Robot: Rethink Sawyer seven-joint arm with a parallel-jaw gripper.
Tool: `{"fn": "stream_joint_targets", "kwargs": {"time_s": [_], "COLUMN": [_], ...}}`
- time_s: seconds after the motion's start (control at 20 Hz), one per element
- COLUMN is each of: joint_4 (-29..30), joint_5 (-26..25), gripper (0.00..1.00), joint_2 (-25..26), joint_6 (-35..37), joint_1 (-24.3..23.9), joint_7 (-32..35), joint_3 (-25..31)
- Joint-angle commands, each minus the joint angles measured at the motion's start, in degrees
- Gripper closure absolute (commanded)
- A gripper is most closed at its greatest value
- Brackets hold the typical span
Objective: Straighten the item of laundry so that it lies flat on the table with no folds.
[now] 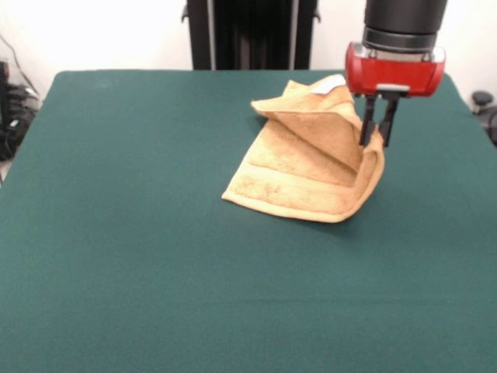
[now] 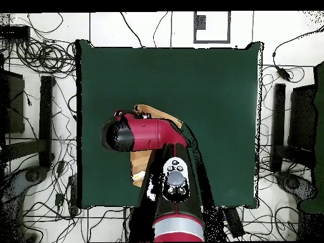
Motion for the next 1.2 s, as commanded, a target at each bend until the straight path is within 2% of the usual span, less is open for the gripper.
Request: {"fn": "stream_joint_targets", "kwargs": {"time_s": [0.05, 0.2, 0.55, 1.2], "joint_4": [-2.3, -2.8, -5.0, -5.4], "joint_5": [3.5, 4.0, 6.1, 9.0], "gripper": [1.00, 1.00, 1.00, 1.00], "joint_2": [4.7, 6.5, 9.2, 10.0], "joint_6": [3.6, 1.8, 0.4, -0.1], "joint_1": [1.1, 0.7, 4.1, 5.5], "joint_7": [11.3, 11.1, 14.3, 13.1], "joint_3": [-0.3, 0.3, -2.7, -4.3]}}
